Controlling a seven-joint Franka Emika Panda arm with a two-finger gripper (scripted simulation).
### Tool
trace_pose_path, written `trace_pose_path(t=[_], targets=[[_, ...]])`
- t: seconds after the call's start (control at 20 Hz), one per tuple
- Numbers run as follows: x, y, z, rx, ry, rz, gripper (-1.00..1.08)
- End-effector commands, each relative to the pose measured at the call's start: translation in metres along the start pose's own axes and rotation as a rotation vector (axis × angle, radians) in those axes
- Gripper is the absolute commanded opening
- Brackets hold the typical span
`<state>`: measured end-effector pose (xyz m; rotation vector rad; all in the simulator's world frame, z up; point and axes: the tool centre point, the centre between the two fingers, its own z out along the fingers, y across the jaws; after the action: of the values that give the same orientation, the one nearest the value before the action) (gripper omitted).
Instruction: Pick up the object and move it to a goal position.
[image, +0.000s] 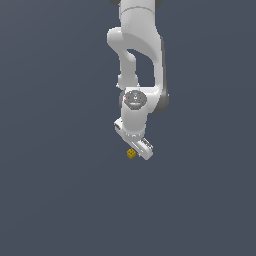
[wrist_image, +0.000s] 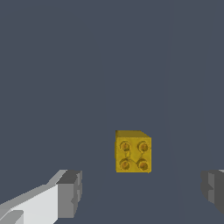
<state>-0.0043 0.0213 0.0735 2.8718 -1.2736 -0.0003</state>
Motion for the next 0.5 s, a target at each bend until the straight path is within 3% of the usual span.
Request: trace_pose_path(t=[0.0, 0.45], targets=[[-0.001, 0.0, 0.001, 0.0, 0.0, 0.011, 1.0], [-0.001, 0.0, 0.019, 0.0, 0.0, 0.009, 1.0]])
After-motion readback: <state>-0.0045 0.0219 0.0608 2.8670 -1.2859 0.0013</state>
